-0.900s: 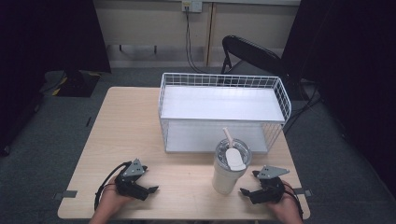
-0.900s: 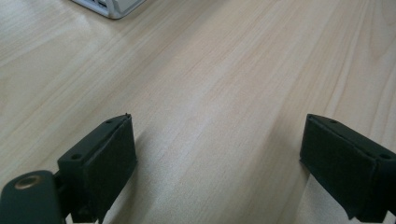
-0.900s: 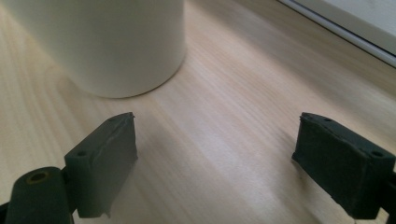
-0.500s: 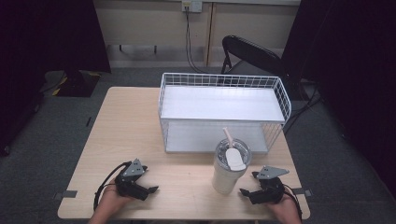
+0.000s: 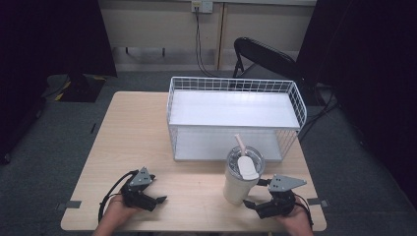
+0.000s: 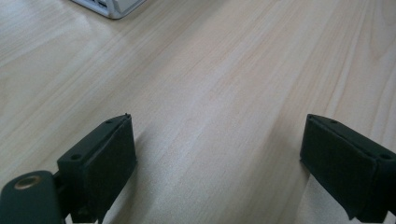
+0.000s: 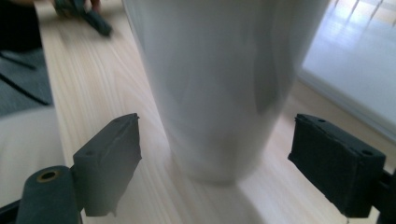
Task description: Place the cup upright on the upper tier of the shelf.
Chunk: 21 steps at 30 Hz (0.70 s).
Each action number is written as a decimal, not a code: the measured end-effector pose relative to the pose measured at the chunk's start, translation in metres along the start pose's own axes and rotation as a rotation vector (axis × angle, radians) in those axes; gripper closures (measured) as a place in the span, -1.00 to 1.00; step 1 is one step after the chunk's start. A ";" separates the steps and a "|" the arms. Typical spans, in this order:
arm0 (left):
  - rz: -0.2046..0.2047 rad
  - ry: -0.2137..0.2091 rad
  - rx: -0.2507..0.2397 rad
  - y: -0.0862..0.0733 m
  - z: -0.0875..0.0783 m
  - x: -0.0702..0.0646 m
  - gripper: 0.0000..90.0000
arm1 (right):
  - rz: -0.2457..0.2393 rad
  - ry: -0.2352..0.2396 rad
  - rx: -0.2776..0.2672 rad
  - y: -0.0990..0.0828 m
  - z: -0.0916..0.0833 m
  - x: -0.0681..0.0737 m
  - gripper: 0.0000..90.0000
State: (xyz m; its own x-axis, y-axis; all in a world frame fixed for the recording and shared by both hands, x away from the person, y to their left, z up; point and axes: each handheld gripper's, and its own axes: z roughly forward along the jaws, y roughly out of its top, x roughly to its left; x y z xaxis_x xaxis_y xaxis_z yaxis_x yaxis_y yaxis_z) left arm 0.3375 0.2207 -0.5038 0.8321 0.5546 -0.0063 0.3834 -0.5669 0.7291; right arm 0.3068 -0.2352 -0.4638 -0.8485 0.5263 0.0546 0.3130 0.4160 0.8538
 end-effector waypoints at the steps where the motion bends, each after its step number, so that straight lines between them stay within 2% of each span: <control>1: 0.000 0.000 0.000 0.000 0.000 0.000 -0.78 | 0.000 0.000 0.000 0.000 0.000 0.000 -0.66; 2: 0.000 0.000 -0.001 0.000 0.000 0.000 -0.78 | 0.006 -0.003 -0.043 0.005 -0.001 0.000 -0.67; 4: -0.001 0.001 -0.001 0.000 0.000 0.000 -0.78 | 0.013 0.000 -0.057 0.007 0.000 -0.001 -0.68; 6: 0.000 0.000 -0.001 0.000 0.000 0.000 -0.78 | 0.020 0.009 -0.099 0.012 0.005 -0.001 -0.69; 8: 0.000 0.000 0.000 0.000 0.000 0.000 -0.78 | 0.014 -0.007 -0.121 0.015 0.009 -0.001 -0.73; 11: 0.000 0.000 0.000 0.000 0.000 0.000 -0.78 | 0.014 -0.001 -0.148 0.019 0.013 -0.001 -0.78; 13: 0.000 0.000 0.000 0.000 0.000 0.000 -0.78 | -0.002 -0.010 -0.163 0.023 0.017 0.000 -0.80; 21: 0.000 0.000 -0.001 0.000 0.000 0.000 -0.78 | -0.005 -0.011 -0.208 0.019 0.021 0.000 -0.80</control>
State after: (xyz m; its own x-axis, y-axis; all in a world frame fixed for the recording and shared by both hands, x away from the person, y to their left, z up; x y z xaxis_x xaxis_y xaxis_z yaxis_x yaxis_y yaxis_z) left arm 0.3375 0.2206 -0.5039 0.8323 0.5543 -0.0065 0.3830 -0.5665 0.7296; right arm 0.3223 -0.2117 -0.4582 -0.8451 0.5328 0.0453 0.2127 0.2571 0.9427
